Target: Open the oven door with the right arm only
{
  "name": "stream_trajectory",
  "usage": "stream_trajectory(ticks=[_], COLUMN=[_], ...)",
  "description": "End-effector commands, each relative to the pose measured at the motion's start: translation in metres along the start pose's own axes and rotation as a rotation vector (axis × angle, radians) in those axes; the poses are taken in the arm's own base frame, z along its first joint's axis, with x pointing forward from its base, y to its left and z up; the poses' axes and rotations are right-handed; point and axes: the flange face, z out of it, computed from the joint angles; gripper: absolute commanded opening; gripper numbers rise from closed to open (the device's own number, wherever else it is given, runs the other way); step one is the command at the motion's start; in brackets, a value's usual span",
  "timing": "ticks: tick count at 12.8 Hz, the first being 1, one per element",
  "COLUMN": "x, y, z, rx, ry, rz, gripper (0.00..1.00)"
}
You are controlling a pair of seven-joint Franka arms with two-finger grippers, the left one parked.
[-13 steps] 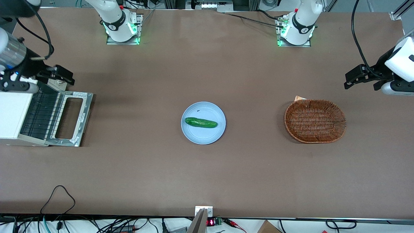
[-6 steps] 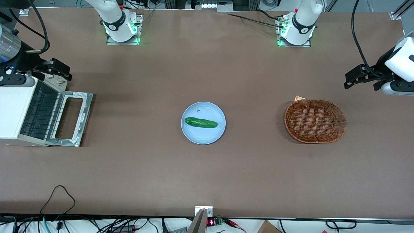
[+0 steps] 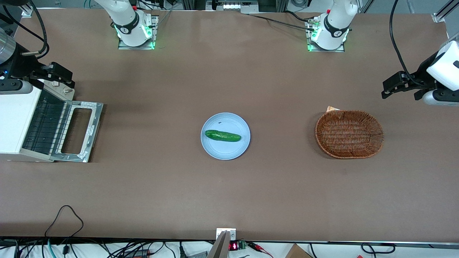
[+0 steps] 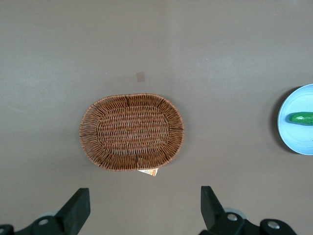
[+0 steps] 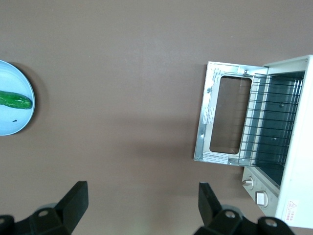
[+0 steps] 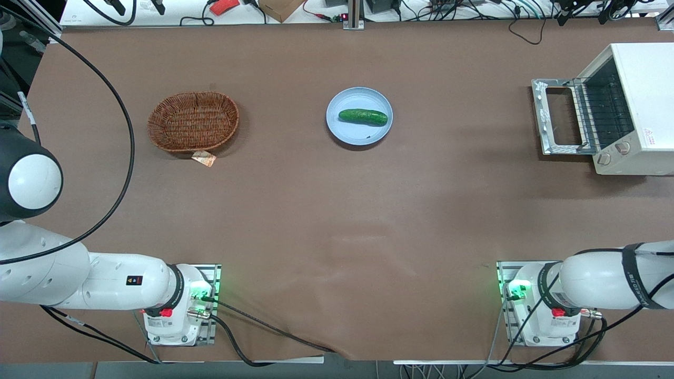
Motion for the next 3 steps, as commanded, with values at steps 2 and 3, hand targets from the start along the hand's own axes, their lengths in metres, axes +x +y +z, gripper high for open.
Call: stream_trajectory(ticks=[2,3], x=[-0.0010,-0.0012], y=[0.0024,0.0026], z=[-0.0053,-0.0051], rx=[-0.004,-0.005], ry=[-0.006,-0.008], rz=[-0.012,-0.013], gripper=[1.00,1.00])
